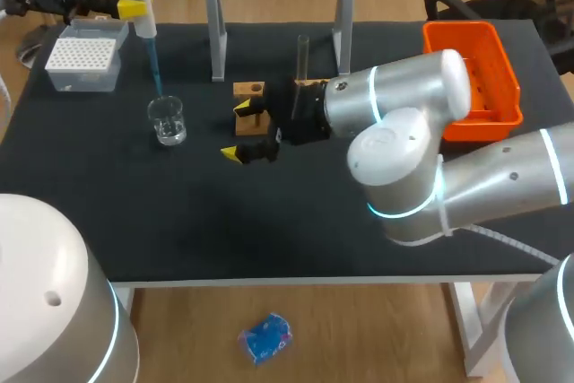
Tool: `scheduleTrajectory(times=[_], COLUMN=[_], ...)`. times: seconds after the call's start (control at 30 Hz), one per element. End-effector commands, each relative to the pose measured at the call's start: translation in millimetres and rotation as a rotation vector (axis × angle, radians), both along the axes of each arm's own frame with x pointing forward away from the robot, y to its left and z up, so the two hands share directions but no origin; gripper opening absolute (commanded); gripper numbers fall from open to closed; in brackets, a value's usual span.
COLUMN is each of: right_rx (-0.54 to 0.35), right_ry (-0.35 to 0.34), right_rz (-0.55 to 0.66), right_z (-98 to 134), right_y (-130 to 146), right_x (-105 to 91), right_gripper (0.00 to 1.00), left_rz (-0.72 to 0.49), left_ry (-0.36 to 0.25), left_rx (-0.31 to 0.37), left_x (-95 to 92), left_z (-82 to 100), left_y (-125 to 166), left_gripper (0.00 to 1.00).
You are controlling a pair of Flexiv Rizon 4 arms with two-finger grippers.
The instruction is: Invert the test tube, pick up the pipette, mount the tip to pipette, aspirate from beaker and dispense into the tube, eject the tip, return the pipette, and cap with the stopper.
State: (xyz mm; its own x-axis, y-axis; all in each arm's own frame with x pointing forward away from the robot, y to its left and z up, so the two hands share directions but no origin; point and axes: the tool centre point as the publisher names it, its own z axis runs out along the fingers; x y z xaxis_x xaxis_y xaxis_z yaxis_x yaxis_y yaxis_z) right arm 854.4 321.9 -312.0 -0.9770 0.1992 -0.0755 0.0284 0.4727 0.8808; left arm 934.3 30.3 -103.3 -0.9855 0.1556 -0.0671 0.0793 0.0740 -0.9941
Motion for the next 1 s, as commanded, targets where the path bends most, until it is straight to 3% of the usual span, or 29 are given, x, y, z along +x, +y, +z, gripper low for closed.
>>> scheduleTrajectory(times=[0.03, 0.47, 1.0], right_rx=[-0.011, -0.057, -0.087], right_ry=[0.001, 0.002, -0.018], right_rz=[-0.016, -0.028, -0.076], right_z=[-23.8, -41.6, -50.0], right_y=[42.7, 69.6, 72.6], right_x=[9.8, 26.3, 40.6], right_gripper=[1.0, 1.0, 1.0], left_rz=[-0.021, -0.02, -0.026], left_ry=[-0.001, -0.011, -0.023], left_rx=[0.005, 0.015, 0.022], left_x=[5.6, 7.1, 6.2], left_z=[-1.4, -4.1, -6.4], left_y=[2.6, 4.5, -1.5], left_gripper=[0.0, 0.0, 0.0])
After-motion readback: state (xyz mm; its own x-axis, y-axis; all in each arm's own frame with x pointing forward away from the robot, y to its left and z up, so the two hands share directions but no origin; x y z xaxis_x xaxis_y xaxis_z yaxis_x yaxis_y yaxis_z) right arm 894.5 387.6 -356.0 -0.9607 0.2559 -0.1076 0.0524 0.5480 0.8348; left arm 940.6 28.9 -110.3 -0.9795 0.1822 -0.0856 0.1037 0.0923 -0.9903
